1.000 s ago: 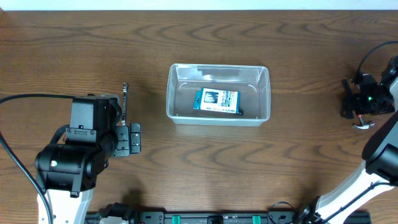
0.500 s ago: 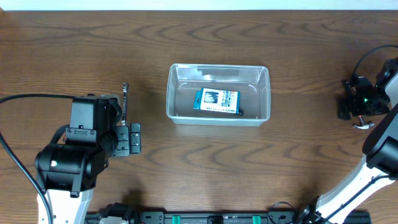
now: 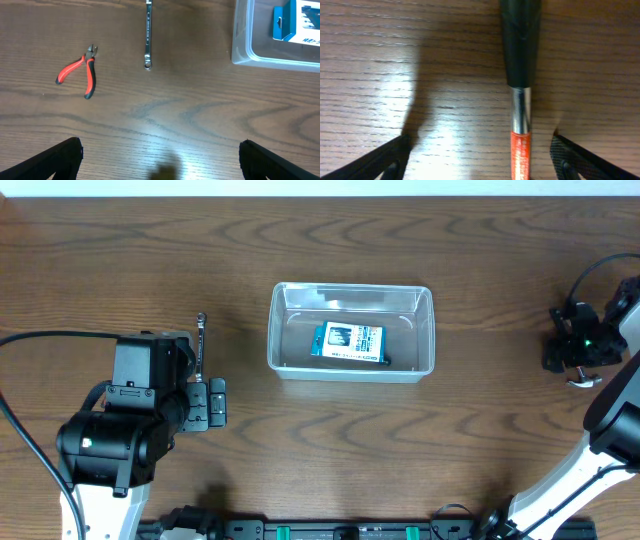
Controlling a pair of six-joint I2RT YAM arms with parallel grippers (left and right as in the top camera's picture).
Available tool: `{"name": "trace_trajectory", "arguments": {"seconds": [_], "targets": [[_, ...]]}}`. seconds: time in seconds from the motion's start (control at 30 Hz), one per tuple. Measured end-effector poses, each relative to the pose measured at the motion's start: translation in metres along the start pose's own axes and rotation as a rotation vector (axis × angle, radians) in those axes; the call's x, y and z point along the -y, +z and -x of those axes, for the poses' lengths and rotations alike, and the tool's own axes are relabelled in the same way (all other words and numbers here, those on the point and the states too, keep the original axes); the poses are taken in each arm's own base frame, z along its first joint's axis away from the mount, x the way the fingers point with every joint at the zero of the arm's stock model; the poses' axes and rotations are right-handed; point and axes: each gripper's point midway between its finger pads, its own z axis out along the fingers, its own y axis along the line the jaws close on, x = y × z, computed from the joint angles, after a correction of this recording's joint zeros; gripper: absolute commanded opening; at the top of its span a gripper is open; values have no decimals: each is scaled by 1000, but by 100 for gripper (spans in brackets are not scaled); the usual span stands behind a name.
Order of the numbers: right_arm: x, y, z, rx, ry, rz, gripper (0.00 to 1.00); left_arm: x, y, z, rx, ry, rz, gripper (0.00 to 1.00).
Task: Pack container
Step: 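Lower the right gripper onto the red-handled hammer and grasp it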
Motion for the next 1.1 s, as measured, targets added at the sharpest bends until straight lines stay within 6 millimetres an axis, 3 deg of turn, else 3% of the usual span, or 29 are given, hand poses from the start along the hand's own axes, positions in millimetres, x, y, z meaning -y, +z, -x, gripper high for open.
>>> {"name": "trace_trajectory", "arguments": {"seconds": [0.27, 0.5, 1.0, 1.1], "targets": [[-1, 0, -1, -2, 1, 1, 64, 0, 0, 0, 0, 0, 0, 98], [-1, 0, -1, -3, 1, 2, 58, 0, 0, 0, 0, 0, 0, 98], [-1, 0, -1, -4, 7, 3, 31, 0, 0, 0, 0, 0, 0, 98], [-1, 0, -1, -4, 9, 3, 30, 0, 0, 0, 0, 0, 0, 98]]}}
